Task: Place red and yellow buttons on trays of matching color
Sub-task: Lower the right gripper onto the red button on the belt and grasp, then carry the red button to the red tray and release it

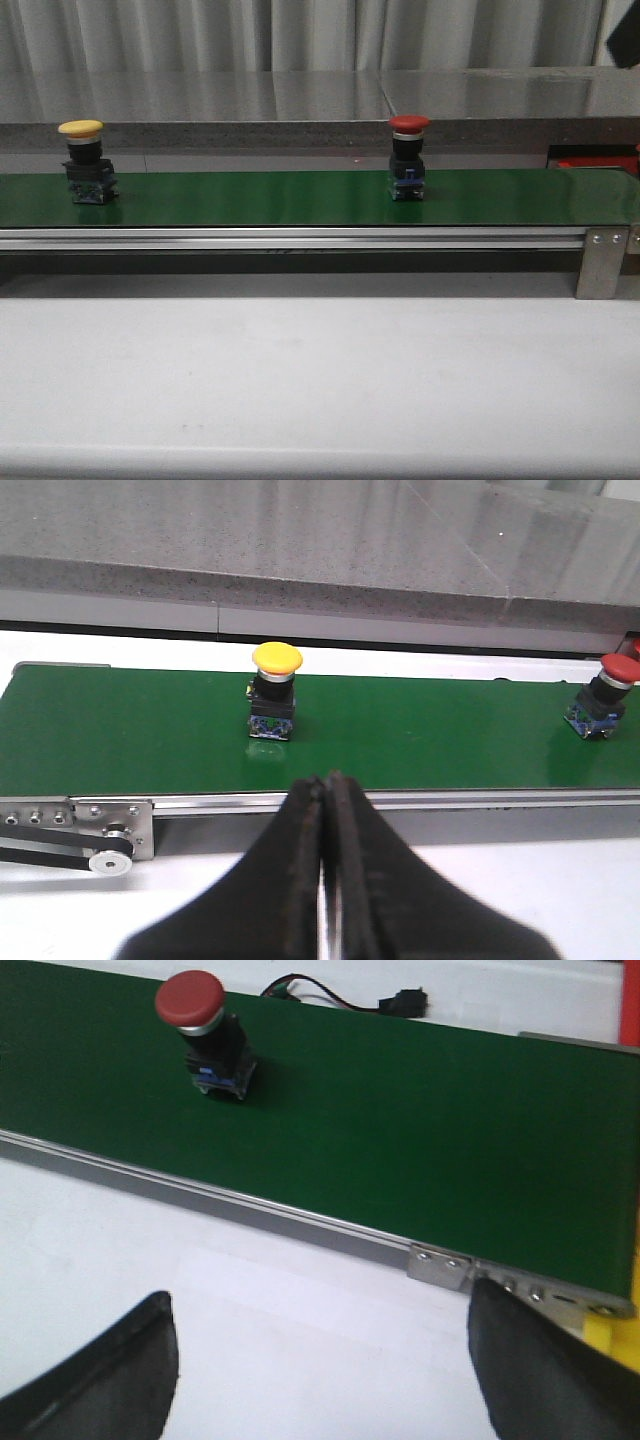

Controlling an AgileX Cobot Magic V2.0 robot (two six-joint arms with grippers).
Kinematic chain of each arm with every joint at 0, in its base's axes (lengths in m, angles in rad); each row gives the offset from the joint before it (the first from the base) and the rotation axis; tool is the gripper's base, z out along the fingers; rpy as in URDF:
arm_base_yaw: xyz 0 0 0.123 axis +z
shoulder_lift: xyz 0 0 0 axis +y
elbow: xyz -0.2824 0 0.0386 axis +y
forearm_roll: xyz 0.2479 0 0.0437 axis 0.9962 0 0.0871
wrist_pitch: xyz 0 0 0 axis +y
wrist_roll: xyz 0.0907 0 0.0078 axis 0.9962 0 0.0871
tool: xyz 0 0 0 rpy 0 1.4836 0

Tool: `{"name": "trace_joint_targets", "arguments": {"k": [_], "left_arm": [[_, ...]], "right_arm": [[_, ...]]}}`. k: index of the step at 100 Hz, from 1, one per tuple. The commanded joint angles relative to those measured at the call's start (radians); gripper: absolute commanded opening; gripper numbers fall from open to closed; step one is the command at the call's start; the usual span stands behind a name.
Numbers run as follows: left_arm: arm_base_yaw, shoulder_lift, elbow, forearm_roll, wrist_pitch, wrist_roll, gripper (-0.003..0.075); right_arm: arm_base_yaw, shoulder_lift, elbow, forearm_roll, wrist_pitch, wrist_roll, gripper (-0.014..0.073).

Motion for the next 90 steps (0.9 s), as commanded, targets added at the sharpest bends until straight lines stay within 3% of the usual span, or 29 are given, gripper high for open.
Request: {"name": "trace_joint_targets", "arguments": {"k": [1,39,90], "left_arm": [[-0.008,0.001,-0.028,-0.022,-0.070,-0.002,-0.0019],[-0.008,0.001,-0.028,-0.022,-0.070,-0.002,-0.0019],[-0.008,0.001,-0.028,-0.022,-0.070,-0.002,-0.0019]], "right_arm": [[0.040,0.087,-0.097,0.028,-0.046,-0.020,0.0596],[0.148,0.433,-0.369,0.004,-0.031,-0.026,0.0596],[0.147,0.671,-0.592,-0.052,-0.075,-0.026,0.0587]]}}
